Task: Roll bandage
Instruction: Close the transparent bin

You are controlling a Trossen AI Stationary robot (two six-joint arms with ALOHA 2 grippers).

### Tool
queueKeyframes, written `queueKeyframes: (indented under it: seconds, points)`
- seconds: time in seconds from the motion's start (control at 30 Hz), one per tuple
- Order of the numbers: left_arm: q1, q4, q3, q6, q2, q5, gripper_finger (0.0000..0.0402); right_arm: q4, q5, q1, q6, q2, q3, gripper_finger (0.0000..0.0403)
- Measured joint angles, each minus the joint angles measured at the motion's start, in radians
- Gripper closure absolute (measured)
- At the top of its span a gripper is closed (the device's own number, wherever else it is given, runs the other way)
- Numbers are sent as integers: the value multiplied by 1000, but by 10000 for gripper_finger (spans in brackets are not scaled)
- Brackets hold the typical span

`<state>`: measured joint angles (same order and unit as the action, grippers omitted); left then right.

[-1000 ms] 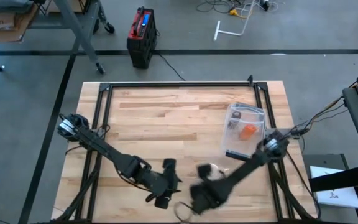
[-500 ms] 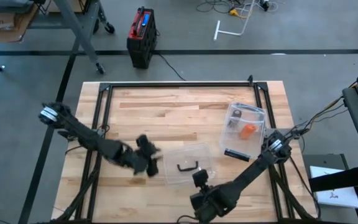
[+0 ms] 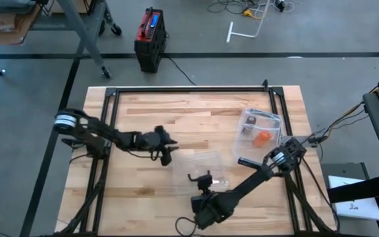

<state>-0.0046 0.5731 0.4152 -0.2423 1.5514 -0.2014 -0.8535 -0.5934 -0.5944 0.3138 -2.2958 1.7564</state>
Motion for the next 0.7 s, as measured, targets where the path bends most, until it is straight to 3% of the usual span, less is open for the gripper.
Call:
queueKeyframes:
  seconds: [0.13, 0.33, 0.7]
  points:
    - [-4, 52, 18, 14, 126, 120, 286, 7, -39, 24, -2, -14, 5, 142]
    - [-4, 101, 67, 33, 268, 153, 287, 19, -40, 53, -42, 10, 0, 147]
    - [-4, 108, 39, 77, 255, 199, 287, 5, -94, 45, -54, 110, 0, 157]
